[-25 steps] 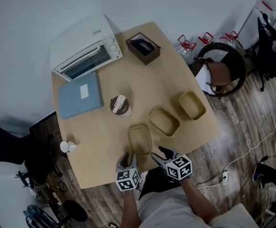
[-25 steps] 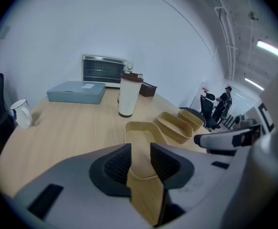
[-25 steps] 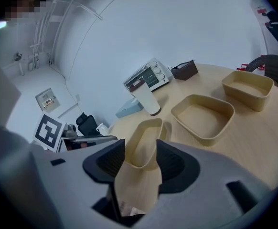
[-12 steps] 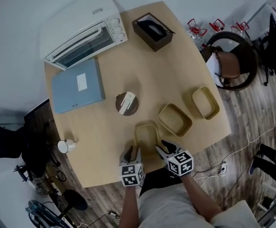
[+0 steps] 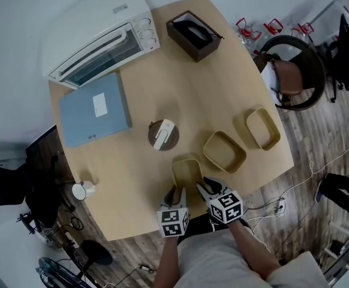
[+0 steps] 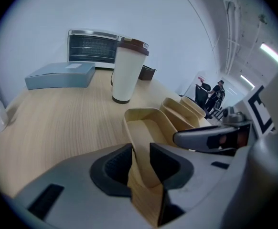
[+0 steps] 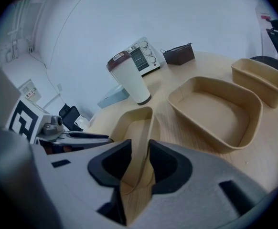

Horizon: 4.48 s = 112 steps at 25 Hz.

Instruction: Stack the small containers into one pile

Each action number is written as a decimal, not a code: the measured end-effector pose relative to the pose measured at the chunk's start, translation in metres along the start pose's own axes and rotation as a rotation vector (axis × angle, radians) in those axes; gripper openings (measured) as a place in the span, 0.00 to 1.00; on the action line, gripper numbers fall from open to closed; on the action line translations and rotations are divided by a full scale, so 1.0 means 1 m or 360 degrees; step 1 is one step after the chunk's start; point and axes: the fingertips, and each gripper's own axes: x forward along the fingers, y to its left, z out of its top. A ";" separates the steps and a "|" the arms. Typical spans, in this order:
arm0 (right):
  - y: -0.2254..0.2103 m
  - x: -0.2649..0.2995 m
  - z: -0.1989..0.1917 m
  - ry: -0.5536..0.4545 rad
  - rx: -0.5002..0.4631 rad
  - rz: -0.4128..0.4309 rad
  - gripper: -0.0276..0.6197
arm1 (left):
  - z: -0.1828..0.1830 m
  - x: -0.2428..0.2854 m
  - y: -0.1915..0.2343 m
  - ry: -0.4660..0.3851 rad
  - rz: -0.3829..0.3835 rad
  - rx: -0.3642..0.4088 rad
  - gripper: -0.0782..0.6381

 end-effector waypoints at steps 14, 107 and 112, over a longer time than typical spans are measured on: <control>0.018 -0.002 0.026 0.0065 -0.0234 -0.0037 0.22 | 0.021 -0.021 -0.006 -0.0118 -0.0058 -0.0139 0.26; -0.131 -0.053 0.097 0.0152 -0.1353 0.0250 0.27 | 0.076 0.066 -0.143 -0.0476 0.0364 -0.0552 0.22; -0.134 -0.051 0.094 0.0183 -0.1337 0.0247 0.27 | 0.071 0.069 -0.140 -0.0443 0.0373 -0.0558 0.22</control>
